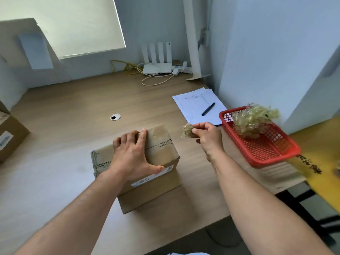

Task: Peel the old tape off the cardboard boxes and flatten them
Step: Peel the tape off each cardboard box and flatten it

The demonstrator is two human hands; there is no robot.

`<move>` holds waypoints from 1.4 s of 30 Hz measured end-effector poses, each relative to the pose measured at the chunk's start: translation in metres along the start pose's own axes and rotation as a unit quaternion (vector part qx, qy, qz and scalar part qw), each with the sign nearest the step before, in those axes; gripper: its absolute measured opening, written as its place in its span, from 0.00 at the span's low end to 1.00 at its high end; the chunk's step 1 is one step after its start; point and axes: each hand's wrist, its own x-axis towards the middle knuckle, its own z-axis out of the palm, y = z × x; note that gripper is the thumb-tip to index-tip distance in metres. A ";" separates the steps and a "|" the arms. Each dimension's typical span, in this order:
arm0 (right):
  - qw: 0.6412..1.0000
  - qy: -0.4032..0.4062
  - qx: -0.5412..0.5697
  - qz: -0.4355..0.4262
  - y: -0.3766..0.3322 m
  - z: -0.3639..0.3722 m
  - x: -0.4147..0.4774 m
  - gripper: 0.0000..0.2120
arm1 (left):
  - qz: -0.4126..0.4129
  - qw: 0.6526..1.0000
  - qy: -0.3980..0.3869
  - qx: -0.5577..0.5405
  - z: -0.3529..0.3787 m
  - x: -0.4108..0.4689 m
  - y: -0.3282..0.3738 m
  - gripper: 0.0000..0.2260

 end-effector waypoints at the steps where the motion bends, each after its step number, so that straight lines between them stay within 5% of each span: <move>1: 1.000 0.012 -0.007 -0.012 0.001 -0.013 0.007 0.09 | 0.004 1.000 -0.005 -0.002 0.005 0.008 0.013 0.59; 8: 0.981 0.173 -0.074 -0.041 -0.010 -0.109 0.077 0.10 | 0.003 0.999 -0.039 -0.012 0.035 0.047 0.059 0.60; 14: 0.899 0.278 -0.307 -0.143 -0.019 -0.158 0.126 0.04 | 0.001 0.998 -0.065 -0.021 0.047 0.074 0.070 0.60; 19: 0.823 0.182 -0.532 -0.079 0.007 -0.168 0.140 0.10 | -0.009 0.996 -0.087 -0.029 0.050 0.082 0.065 0.60; 26: 0.764 0.115 -0.634 -0.021 0.013 -0.156 0.140 0.20 | -0.005 0.994 -0.102 -0.040 0.049 0.085 0.063 0.60; 31: 0.801 0.105 -0.583 -0.082 0.001 -0.156 0.135 0.26 | -0.007 0.994 -0.101 -0.042 0.047 0.082 0.063 0.61; 37: 0.829 0.173 -0.481 -0.227 -0.018 -0.142 0.110 0.18 | 0.002 0.993 -0.114 -0.044 0.040 0.073 0.061 0.61; 39: 0.877 0.133 -0.400 -0.233 -0.026 -0.119 0.091 0.17 | 0.015 0.992 -0.121 -0.040 0.038 0.066 0.058 0.61; 42: 0.945 -0.032 -0.285 -0.158 -0.022 -0.063 0.047 0.21 | 0.028 0.991 -0.126 -0.035 0.034 0.050 0.048 0.61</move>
